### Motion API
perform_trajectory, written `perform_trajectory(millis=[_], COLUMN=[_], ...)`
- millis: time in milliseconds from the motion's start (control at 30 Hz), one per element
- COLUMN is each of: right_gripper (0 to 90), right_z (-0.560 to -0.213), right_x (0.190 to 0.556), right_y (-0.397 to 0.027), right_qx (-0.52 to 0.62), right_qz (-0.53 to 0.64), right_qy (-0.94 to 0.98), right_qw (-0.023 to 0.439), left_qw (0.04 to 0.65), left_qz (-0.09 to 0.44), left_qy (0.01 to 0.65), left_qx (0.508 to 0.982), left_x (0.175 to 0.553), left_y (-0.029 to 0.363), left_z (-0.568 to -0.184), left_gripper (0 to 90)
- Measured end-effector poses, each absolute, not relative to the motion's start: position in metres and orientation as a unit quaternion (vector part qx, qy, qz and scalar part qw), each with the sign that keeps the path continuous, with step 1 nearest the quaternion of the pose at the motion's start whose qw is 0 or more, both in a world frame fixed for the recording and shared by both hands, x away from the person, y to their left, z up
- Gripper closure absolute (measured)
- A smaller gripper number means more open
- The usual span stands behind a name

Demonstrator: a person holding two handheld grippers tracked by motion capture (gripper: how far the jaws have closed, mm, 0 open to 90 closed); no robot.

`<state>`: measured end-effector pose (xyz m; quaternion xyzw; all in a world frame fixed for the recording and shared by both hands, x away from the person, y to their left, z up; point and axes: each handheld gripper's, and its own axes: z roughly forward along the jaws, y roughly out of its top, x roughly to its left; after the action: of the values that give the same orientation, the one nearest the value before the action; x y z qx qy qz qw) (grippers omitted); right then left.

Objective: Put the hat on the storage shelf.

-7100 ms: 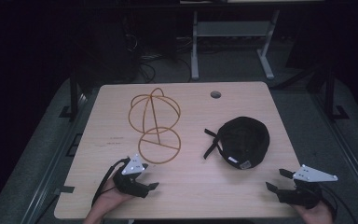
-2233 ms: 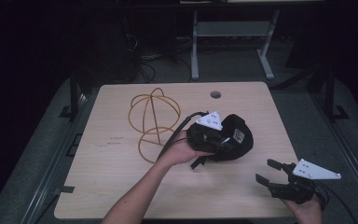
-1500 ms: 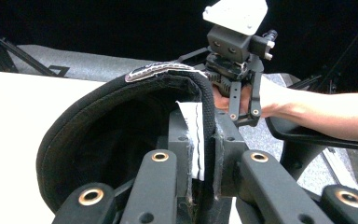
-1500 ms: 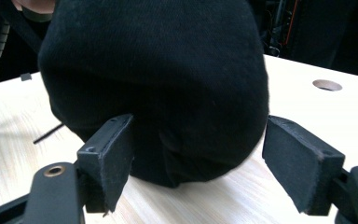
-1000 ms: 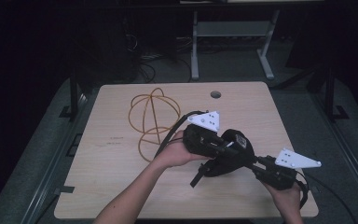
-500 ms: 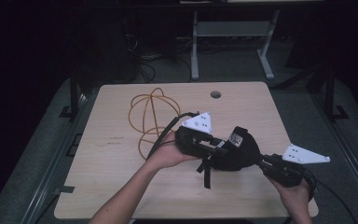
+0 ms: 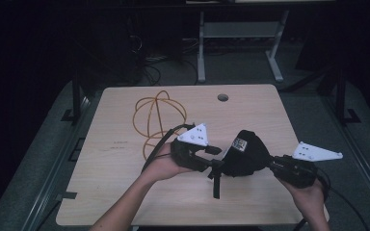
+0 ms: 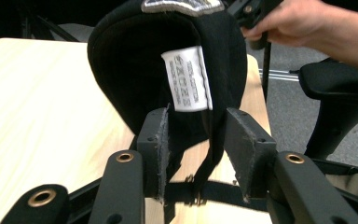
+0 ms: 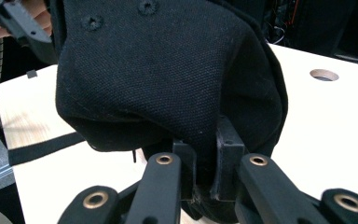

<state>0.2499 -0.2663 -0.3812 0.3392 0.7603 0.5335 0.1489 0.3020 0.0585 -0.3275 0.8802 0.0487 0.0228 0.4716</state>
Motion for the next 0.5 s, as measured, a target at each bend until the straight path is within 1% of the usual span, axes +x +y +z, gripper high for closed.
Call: perform_trajectory(millis=[300,500], right_gripper=[82.5,82.6], right_z=[-0.362,-0.347], right_x=[0.263,0.27], right_y=[-0.267,-0.264], right_qx=[0.339,0.337], right_qz=[0.528,0.524], right_qy=[0.768,0.771], right_qw=[0.131,0.129], left_qw=[0.47,0.467], left_qz=[0.034,0.04], left_qy=[0.065,0.074], left_qx=[0.88,0.88], left_x=[0.293,0.286], left_y=[0.084,0.099], left_z=[-0.343,-0.358], left_gripper=[56.4,55.4])
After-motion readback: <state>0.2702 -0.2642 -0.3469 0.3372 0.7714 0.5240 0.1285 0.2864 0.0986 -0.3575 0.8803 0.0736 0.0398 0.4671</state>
